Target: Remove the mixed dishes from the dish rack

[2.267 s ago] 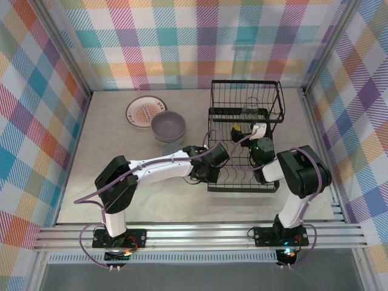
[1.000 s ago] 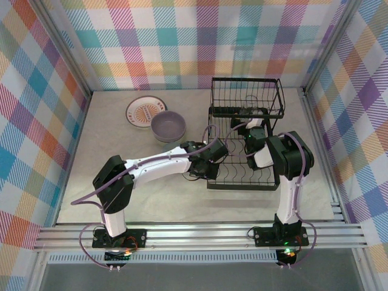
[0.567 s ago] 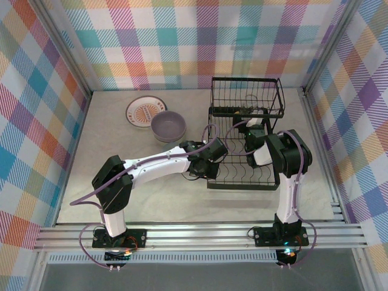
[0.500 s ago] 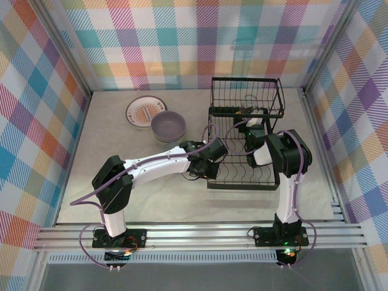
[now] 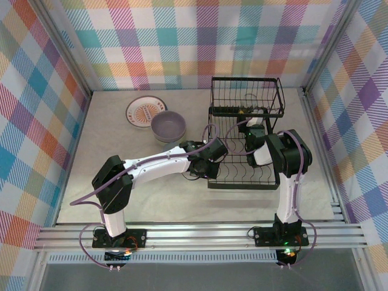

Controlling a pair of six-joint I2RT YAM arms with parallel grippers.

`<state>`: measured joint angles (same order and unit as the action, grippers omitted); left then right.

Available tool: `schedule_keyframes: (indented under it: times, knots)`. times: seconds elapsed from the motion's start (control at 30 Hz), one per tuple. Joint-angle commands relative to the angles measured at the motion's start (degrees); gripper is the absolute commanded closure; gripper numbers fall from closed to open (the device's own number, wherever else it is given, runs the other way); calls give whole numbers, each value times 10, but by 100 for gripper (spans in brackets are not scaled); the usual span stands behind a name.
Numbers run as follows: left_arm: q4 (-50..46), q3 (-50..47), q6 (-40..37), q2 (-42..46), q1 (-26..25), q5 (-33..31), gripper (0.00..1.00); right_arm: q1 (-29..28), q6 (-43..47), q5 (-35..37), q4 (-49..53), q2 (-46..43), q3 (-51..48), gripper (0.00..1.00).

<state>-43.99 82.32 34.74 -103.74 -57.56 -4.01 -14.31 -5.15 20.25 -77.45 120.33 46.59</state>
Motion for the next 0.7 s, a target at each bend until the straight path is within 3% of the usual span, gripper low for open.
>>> schedule_keyframes:
  times: [0.0,0.33,0.67]
  knots:
    - [20,6,-26,24,-4,35,100,3,-17,-36,-31,-23,-7,60]
    - [43,12,-21,4,4,45,100,-8,-38,-56,-32,-68,-59,72]
    - [73,12,-15,-21,14,54,100,-27,-59,-53,-32,-102,-109,77]
